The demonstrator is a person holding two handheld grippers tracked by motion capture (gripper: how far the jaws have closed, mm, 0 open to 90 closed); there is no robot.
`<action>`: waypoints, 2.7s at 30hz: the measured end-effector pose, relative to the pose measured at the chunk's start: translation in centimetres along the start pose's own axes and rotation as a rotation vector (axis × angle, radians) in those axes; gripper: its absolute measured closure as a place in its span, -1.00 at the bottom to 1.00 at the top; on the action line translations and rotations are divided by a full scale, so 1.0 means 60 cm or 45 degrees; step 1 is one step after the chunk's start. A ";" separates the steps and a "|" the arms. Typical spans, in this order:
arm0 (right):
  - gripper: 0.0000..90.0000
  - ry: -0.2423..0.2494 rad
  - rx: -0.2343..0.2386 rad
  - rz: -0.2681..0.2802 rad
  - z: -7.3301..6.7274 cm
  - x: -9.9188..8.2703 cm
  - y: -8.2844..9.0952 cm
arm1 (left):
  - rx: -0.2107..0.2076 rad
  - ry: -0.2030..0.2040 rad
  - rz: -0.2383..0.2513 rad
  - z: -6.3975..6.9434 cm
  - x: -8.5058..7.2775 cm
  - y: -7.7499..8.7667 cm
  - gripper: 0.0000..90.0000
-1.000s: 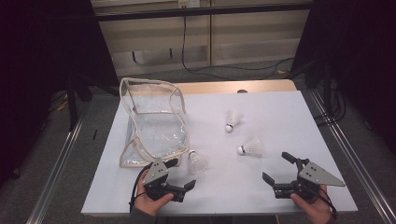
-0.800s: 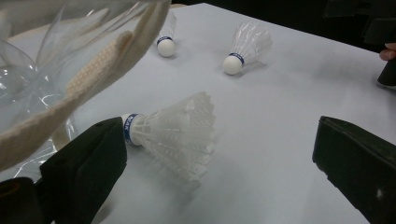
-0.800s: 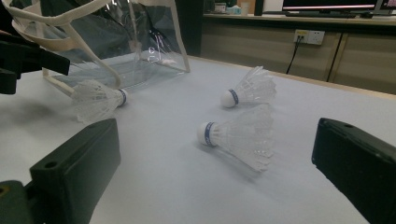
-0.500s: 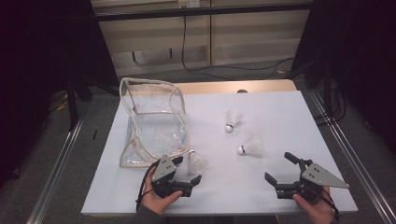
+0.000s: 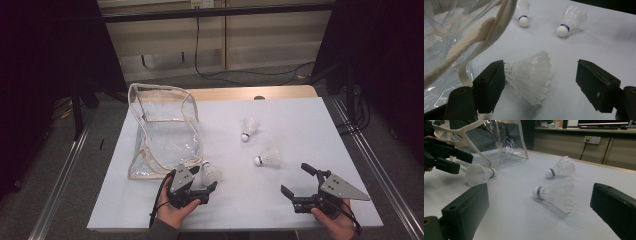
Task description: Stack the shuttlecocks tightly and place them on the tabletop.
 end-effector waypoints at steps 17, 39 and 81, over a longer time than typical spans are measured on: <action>-0.96 0.003 -0.005 0.004 0.001 0.000 0.003 | 0.072 -0.035 -0.018 -0.007 0.002 -0.008 -0.06; -0.96 0.009 -0.006 0.010 0.000 0.003 0.003 | 0.085 -0.046 -0.019 -0.003 0.005 -0.014 0.14; -0.95 0.008 -0.005 0.021 -0.002 0.005 0.004 | 0.060 0.150 0.045 0.019 0.054 -0.007 1.00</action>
Point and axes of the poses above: each handheld gripper's, and its own axes: y roughly backward along the jaws, x roughly out of its top, z roughly to its right, the point moved 10 cm from there along -y, roughly forward along the jaws, and after that the axes turned 2 degrees about -x, right-handed, at the moved point
